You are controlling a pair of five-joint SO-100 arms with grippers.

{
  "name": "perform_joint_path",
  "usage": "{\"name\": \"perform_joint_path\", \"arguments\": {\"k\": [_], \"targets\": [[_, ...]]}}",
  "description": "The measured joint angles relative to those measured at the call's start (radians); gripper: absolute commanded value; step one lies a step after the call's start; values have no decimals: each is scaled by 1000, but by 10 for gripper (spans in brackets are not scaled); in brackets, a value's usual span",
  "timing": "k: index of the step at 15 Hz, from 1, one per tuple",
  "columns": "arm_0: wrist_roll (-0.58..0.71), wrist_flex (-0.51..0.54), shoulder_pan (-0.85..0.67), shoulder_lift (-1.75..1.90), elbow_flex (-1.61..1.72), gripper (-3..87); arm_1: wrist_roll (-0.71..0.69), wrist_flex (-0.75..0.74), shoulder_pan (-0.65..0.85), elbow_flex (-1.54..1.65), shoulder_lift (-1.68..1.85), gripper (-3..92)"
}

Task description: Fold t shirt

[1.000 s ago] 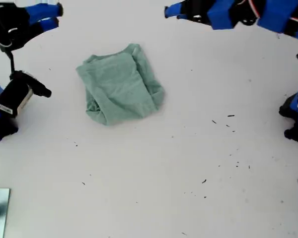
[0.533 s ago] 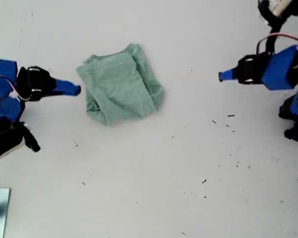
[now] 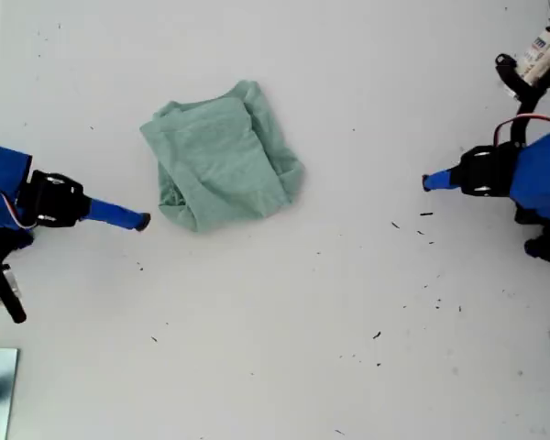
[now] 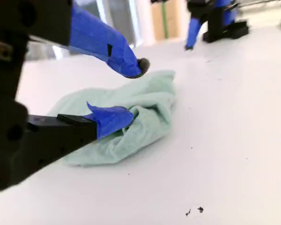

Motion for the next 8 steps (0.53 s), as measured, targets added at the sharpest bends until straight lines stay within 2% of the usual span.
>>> {"name": "perform_joint_path", "arguments": {"k": [1, 3, 4, 8], "targets": [[49, 0, 20, 5, 0, 133, -32, 0, 0, 0, 2, 34], [67, 0, 49, 6, 0, 133, -319, 15, -6, 2, 2, 29], [67, 0, 58, 6, 0, 133, -379, 17, -21, 2, 2, 29], [67, 0, 55, 6, 0, 133, -403, 17, -17, 2, 2, 29]]}}
